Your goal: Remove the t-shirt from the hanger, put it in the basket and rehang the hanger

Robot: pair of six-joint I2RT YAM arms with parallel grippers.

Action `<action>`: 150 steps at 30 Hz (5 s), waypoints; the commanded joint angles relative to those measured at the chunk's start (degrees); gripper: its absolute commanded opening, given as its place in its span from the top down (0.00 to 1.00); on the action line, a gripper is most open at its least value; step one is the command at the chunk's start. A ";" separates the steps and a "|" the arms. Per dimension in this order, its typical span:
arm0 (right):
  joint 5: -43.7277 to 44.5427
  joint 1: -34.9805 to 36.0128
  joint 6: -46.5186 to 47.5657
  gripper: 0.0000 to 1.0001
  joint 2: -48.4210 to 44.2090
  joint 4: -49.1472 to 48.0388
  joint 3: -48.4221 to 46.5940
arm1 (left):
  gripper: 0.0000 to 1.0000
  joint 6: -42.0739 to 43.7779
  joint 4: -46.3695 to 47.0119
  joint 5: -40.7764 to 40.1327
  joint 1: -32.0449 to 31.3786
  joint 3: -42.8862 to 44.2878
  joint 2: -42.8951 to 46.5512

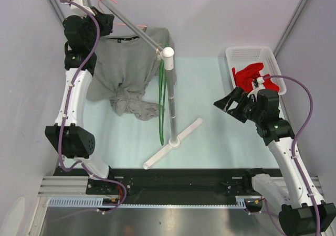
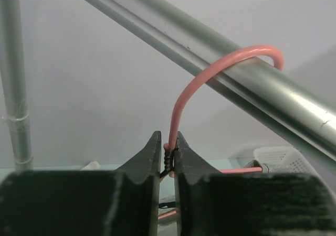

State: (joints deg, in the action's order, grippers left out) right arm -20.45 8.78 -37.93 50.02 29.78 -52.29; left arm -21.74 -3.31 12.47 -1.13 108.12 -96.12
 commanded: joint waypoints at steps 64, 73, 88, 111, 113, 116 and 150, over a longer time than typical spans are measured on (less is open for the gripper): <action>-24.91 7.64 7.52 0.01 20.11 -54.02 9.14 | 1.00 -20.45 -8.64 10.21 -4.85 -49.41 43.29; -7.88 17.15 24.65 0.01 24.33 -54.90 8.08 | 1.00 -18.34 -11.36 10.91 -4.85 -48.88 43.99; -8.48 20.76 16.50 0.81 29.79 -61.77 7.28 | 1.00 -17.73 -11.98 10.12 -4.85 -49.23 44.53; 15.62 1.09 -17.09 1.00 6.67 -32.43 18.71 | 1.00 -20.89 -4.51 1.86 -4.85 -58.19 49.62; 13.35 -0.33 -15.42 1.00 6.76 -30.84 18.98 | 1.00 -21.15 -4.25 1.94 -4.85 -58.28 49.45; 9.12 -1.13 -13.23 1.00 7.11 -34.32 20.56 | 1.00 -21.77 -3.55 2.47 -4.85 -58.63 49.45; -27.20 11.17 -2.94 0.25 19.59 -55.62 5.45 | 1.00 -16.41 -6.44 15.57 -6.52 -52.39 40.83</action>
State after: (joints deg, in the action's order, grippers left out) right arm -44.31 18.11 -39.94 68.36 -18.13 -45.60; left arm -38.52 -12.53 24.12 -7.20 53.06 -55.37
